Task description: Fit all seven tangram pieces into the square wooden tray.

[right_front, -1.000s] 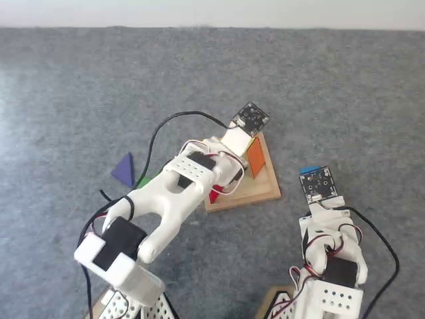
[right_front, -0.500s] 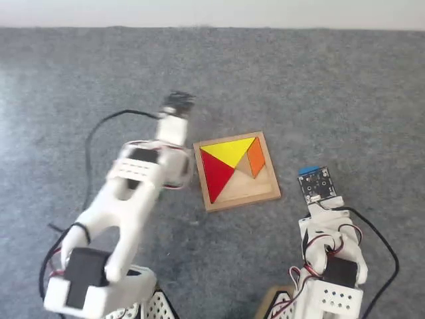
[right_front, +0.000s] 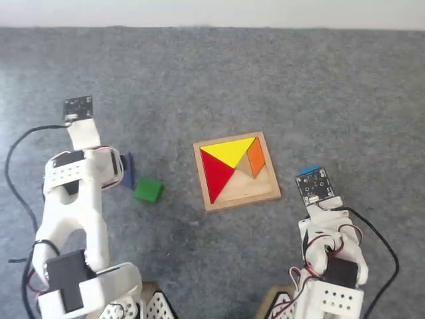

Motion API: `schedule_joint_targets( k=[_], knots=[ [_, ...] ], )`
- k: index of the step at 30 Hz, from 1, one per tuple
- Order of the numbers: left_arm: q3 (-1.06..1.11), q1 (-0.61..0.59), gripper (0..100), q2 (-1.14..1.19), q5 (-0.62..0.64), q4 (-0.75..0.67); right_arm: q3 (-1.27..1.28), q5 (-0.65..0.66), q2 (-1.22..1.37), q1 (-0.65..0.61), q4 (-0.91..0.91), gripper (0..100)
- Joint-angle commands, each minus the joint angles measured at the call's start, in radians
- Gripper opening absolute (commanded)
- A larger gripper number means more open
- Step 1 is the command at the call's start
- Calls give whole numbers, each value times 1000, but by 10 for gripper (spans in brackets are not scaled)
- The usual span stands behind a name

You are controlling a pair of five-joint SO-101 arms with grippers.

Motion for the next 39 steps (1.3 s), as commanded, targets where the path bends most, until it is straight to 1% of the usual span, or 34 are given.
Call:
schedule_joint_targets(
  k=[1,5,6,9,11,14,17,18,23,25,27,30,32,34,37,39],
  knots=[
    [-61,-5,214,-46,21,5,18,11,-2,-7,7,9],
    [-79,55,215,-52,167,9,18,12,-4,-2,-2,10],
    [-84,78,215,-52,187,9,18,12,-10,-1,-2,17],
    [-87,160,215,-52,196,9,18,15,-4,1,-47,78],
    [-84,192,214,-52,192,8,6,18,-1,1,-62,86],
    [-81,186,214,-46,192,9,-41,11,1,-1,-62,58],
    [-79,167,215,-52,190,8,-52,-69,1,-35,-38,54],
    [-79,167,215,-51,190,6,-41,-75,1,-53,-27,54],
    [-88,95,217,-43,184,3,17,-51,-4,-67,-13,55],
    [-81,87,217,-41,143,3,17,-52,-7,-67,-13,55],
    [-67,112,216,-44,69,9,17,-52,-7,-68,-13,55],
    [-48,209,214,-51,-98,25,17,-52,-4,-67,-13,55],
    [-77,273,214,-43,-186,81,17,-52,-2,-67,-13,55],
    [-113,278,217,-41,-190,152,17,-51,-2,-67,-13,55],
    [-133,244,240,-37,-204,252,17,-51,-2,-67,-13,55],
    [-136,249,259,-14,-256,299,17,-51,-2,-67,-13,55]
  ],
)
